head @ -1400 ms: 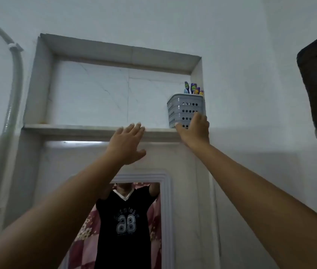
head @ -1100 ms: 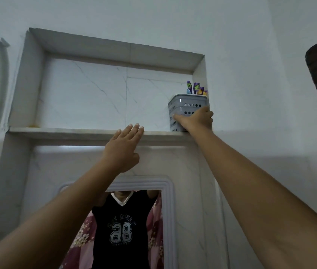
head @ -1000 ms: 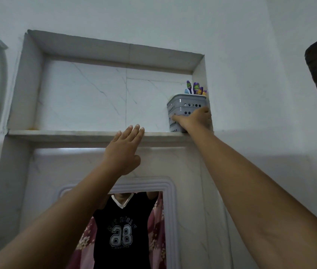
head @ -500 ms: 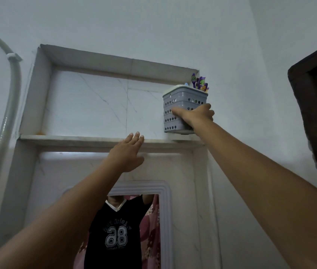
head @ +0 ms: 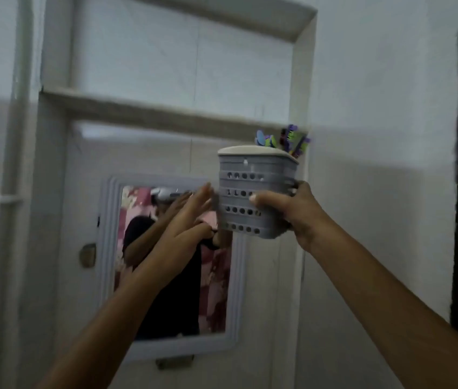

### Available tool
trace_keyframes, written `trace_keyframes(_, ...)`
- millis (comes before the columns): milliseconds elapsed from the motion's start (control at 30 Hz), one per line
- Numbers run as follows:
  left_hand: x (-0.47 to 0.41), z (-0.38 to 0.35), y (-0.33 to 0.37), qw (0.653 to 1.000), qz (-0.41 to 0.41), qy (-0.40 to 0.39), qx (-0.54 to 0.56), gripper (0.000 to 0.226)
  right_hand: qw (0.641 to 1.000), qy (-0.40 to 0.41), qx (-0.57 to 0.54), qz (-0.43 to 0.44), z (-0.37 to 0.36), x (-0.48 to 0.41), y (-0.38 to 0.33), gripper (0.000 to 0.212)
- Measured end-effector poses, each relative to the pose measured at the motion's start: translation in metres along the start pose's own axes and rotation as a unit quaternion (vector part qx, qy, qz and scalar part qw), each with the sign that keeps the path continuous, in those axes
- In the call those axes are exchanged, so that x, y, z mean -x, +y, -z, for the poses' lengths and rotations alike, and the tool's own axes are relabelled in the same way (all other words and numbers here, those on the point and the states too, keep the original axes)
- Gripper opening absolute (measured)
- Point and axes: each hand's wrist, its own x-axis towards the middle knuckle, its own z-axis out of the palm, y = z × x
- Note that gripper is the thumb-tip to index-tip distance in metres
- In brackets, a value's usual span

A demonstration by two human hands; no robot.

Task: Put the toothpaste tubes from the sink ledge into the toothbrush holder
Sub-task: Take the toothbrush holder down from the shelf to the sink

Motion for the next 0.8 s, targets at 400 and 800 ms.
trace_keyframes(400,0.204,-0.061,-0.168,0.939,0.328,-0.065,-0.083,0.064,0.98,-0.065,0.014,-0.186,0.003,0.184,0.291,0.121)
trace_keyframes(800,0.371,-0.038,-0.263,0.8,0.521,0.018,-0.296,0.04,0.946,0.008,0.126,-0.297,-0.007,0.274,0.452,0.11)
